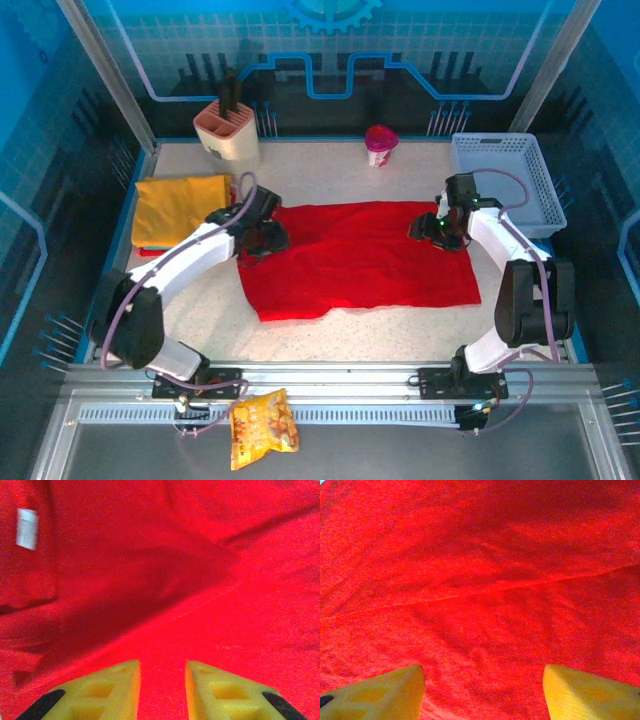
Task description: Fold and stack the t-shirts
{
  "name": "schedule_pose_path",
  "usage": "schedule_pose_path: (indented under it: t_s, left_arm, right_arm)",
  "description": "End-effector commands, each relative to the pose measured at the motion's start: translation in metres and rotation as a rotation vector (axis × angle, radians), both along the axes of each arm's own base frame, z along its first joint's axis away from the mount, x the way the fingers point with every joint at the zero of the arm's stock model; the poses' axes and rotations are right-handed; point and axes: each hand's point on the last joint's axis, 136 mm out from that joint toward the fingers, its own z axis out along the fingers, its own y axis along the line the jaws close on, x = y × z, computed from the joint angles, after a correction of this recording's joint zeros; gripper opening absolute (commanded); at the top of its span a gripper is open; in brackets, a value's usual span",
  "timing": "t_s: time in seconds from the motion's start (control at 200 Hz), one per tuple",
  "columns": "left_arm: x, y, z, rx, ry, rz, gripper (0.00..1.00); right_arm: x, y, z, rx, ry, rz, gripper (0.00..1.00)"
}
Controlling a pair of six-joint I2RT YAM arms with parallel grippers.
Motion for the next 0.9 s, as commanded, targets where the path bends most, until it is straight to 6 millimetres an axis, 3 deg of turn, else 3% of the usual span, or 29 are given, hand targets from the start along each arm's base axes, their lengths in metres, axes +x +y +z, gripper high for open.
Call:
schedule_pose_path:
  t_s: [0.0,0.125,0.235,0.37,0.525,0.71,0.895]
  left_arm:
    - [-0.011,-0.006,-0.026,0.141,0.073,-0.086,0.27]
    - [-0.009,-0.028,-0.046,0.164,0.114,-0.148,0.21]
    - [-0.002,-0.030,-0.061,0.203,0.150,-0.161,0.19]
    - [0.010,-0.017,-0.059,0.309,0.144,-0.141,0.20]
    - [0.018,-0.016,-0.060,0.350,0.137,-0.146,0.22]
    - [0.018,-0.015,-0.072,0.366,0.165,-0.152,0.20]
    - [0.015,-0.020,-0.059,0.399,0.132,-0.167,0.17]
  right_arm:
    - [0.004,0.009,0.016,0.035,-0.052,0.012,0.65]
    - [0.003,0.008,0.020,0.031,-0.058,0.012,0.65]
    - [0.004,0.008,0.018,0.035,-0.053,0.012,0.65]
    - [0.002,0.009,0.016,0.038,-0.049,0.017,0.65]
    - [0.002,0.010,0.013,0.047,-0.043,0.017,0.65]
    - [0.004,0.011,0.011,0.055,-0.037,0.018,0.65]
    - [0.005,0.012,0.009,0.064,-0.034,0.018,0.65]
